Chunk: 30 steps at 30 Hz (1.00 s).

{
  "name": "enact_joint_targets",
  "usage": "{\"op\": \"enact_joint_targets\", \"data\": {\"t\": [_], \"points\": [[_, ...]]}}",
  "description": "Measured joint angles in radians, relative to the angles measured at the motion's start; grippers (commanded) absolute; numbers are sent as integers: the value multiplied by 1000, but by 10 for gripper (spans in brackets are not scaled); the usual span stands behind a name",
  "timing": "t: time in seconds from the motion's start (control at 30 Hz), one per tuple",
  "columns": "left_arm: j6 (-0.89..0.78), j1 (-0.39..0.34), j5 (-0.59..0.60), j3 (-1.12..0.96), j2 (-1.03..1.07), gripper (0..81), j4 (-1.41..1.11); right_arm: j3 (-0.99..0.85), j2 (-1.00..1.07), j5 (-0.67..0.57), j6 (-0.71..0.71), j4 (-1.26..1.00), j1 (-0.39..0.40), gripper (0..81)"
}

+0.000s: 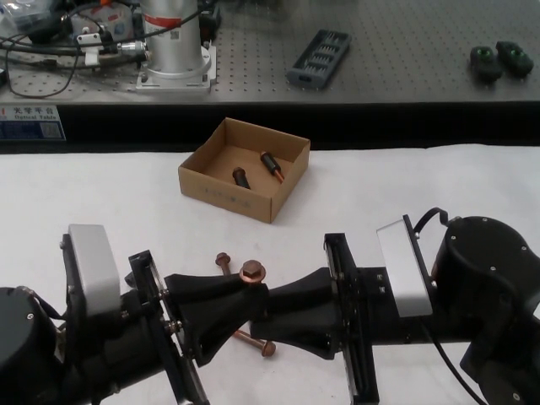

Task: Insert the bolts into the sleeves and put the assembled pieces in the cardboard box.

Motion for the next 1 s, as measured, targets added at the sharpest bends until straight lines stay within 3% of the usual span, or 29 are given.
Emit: {"op": "enact_joint_targets", "data": {"t": [0.57, 0.67, 0.8, 0.87, 1.0], "points": [[22, 0, 11, -2, 0, 11, 7, 0, 0, 2, 14, -30, 0, 64], [22, 0, 11, -2, 0, 104, 7, 0, 0, 2, 14, -30, 0, 64], [22, 0, 1, -2, 0, 351, 8, 0, 0, -3, 20, -32, 0, 64], [22, 0, -12, -2, 0, 433, 10, 0, 0, -11, 20, -37, 0, 64], [22, 0, -19, -2, 0, 487, 18, 2, 0, -13, 20, -37, 0, 64]]}}
